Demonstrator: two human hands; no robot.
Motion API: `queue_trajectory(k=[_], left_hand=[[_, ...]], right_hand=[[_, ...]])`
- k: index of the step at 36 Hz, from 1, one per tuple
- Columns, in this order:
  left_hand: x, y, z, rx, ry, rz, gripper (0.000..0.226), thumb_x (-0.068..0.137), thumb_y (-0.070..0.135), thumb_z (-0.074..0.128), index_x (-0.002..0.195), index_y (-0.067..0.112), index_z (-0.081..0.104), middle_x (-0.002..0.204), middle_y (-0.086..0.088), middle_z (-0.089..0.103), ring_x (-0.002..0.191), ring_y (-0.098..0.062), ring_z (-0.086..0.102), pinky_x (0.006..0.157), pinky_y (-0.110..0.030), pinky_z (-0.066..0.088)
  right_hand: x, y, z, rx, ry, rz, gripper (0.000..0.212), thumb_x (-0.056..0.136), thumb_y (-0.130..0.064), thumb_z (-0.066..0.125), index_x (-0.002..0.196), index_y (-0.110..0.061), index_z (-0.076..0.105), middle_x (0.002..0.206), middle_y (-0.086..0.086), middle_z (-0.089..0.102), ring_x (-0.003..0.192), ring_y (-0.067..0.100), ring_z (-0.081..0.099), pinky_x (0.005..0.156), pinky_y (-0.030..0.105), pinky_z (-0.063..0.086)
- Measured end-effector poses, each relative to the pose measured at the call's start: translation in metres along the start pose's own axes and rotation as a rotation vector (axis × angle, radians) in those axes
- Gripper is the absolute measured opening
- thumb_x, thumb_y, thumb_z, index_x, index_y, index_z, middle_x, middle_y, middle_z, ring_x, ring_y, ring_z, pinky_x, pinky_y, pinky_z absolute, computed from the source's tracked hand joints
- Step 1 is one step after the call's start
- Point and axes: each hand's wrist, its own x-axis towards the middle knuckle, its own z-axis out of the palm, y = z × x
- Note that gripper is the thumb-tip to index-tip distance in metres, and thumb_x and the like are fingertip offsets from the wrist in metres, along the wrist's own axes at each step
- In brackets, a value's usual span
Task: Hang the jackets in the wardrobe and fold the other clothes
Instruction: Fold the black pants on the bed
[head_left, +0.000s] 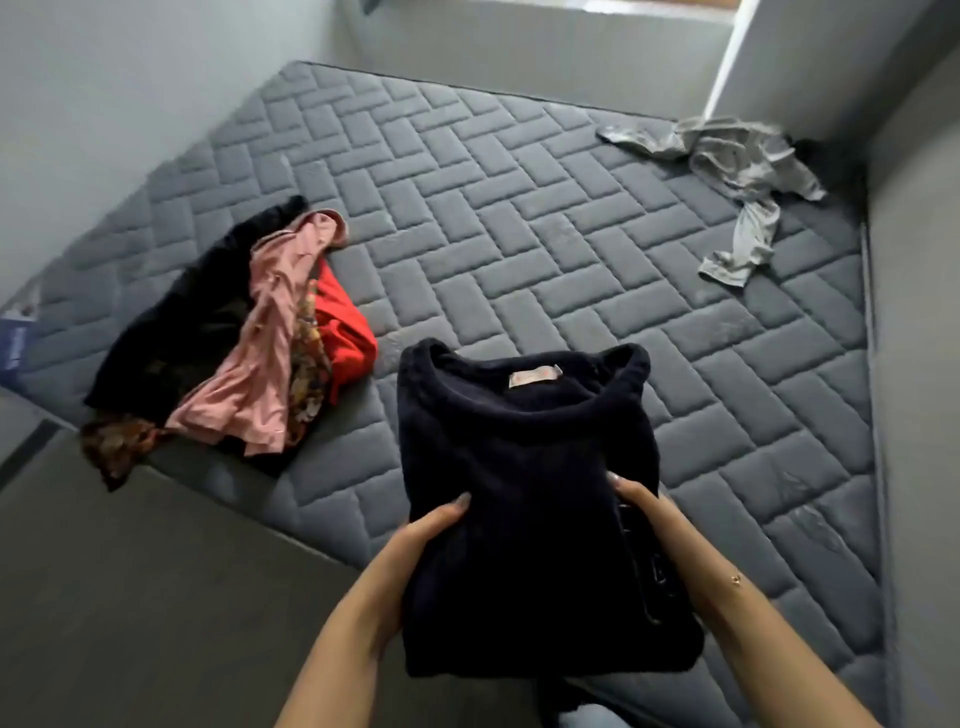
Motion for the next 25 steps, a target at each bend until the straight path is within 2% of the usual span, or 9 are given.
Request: queue_trajectory(k=[3, 7, 9, 11, 16, 19, 22, 23, 25], left_hand=[[-0.08, 0.017, -0.036, -0.105, 0.049, 0.088, 0.061, 0.064, 0.038, 0.088, 0.117, 0.015, 0.069, 0.119, -0.014, 0.067, 0.108, -0.031, 0.066, 0.077, -0.033, 0.058], [-0.198, 0.03, -0.079, -0.155, 0.127, 0.213, 0.05, 0.071, 0.044, 0.082, 0.115, 0.021, 0.071, 0.12, -0.009, 0.068, 0.11, -0.029, 0.065, 0.08, -0.034, 0.057], [-0.253, 0.031, -0.099, -0.172, 0.235, 0.288, 0.047, 0.066, 0.045, 0.084, 0.107, 0.023, 0.074, 0.115, -0.009, 0.07, 0.105, -0.03, 0.068, 0.078, -0.036, 0.058], [-0.302, 0.032, -0.114, -0.191, 0.387, 0.369, 0.057, 0.061, 0.045, 0.085, 0.111, 0.019, 0.071, 0.109, -0.009, 0.072, 0.097, -0.03, 0.07, 0.078, -0.038, 0.056], [-0.412, 0.026, -0.137, -0.367, 0.676, 0.527, 0.056, 0.065, 0.041, 0.081, 0.113, 0.018, 0.065, 0.102, -0.009, 0.074, 0.09, -0.028, 0.072, 0.073, -0.036, 0.054], [-0.471, 0.014, -0.148, -0.514, 0.776, 0.615, 0.052, 0.064, 0.041, 0.083, 0.109, 0.017, 0.072, 0.107, -0.011, 0.073, 0.095, -0.029, 0.071, 0.08, -0.039, 0.052], [-0.526, 0.0, -0.149, -0.648, 0.901, 0.726, 0.038, 0.066, 0.041, 0.082, 0.097, 0.019, 0.078, 0.109, -0.011, 0.072, 0.098, -0.029, 0.07, 0.082, -0.038, 0.052], [-0.543, -0.006, -0.147, -0.685, 0.946, 0.765, 0.039, 0.064, 0.041, 0.084, 0.096, 0.021, 0.078, 0.11, -0.01, 0.072, 0.099, -0.028, 0.07, 0.08, -0.037, 0.053], [-0.577, -0.018, -0.144, -0.735, 1.047, 0.819, 0.043, 0.059, 0.044, 0.088, 0.094, 0.023, 0.078, 0.109, -0.009, 0.072, 0.098, -0.027, 0.07, 0.074, -0.034, 0.057]], right_hand=[[-0.025, -0.028, 0.07, -0.081, -0.071, -0.05, 0.076, 0.057, -0.051, 0.082, 0.124, -0.019, 0.063, 0.104, 0.005, 0.074, 0.094, 0.017, 0.071, 0.063, 0.021, 0.055], [-0.06, -0.057, 0.174, -0.182, -0.217, -0.097, 0.079, 0.054, -0.052, 0.081, 0.122, -0.016, 0.063, 0.101, 0.006, 0.074, 0.091, 0.018, 0.072, 0.064, 0.023, 0.056], [-0.076, -0.067, 0.225, -0.218, -0.324, -0.114, 0.078, 0.054, -0.05, 0.08, 0.122, -0.016, 0.063, 0.102, 0.006, 0.074, 0.093, 0.018, 0.071, 0.065, 0.023, 0.056], [-0.091, -0.076, 0.277, -0.266, -0.438, -0.135, 0.079, 0.054, -0.048, 0.08, 0.123, -0.015, 0.061, 0.104, 0.005, 0.074, 0.095, 0.017, 0.071, 0.067, 0.022, 0.056], [-0.118, -0.087, 0.401, -0.403, -0.727, -0.155, 0.083, 0.044, -0.044, 0.081, 0.117, -0.01, 0.063, 0.099, 0.006, 0.074, 0.087, 0.014, 0.071, 0.068, 0.021, 0.055], [-0.131, -0.092, 0.494, -0.644, -0.911, -0.175, 0.049, 0.083, -0.032, 0.066, 0.124, -0.006, 0.06, 0.086, 0.004, 0.073, 0.088, 0.018, 0.068, 0.088, 0.027, 0.049], [-0.155, -0.087, 0.578, -0.808, -1.169, -0.288, 0.033, 0.1, -0.005, 0.035, 0.129, -0.001, 0.05, 0.11, 0.0, 0.059, 0.116, 0.014, 0.048, 0.115, 0.038, 0.029], [-0.171, -0.082, 0.604, -0.849, -1.241, -0.271, 0.032, 0.101, -0.003, 0.032, 0.128, -0.003, 0.048, 0.115, -0.002, 0.054, 0.118, 0.014, 0.043, 0.116, 0.038, 0.026], [-0.208, -0.07, 0.648, -0.924, -1.352, -0.253, 0.023, 0.101, -0.011, 0.038, 0.12, -0.013, 0.05, 0.119, 0.0, 0.055, 0.11, 0.014, 0.051, 0.103, 0.035, 0.043]])
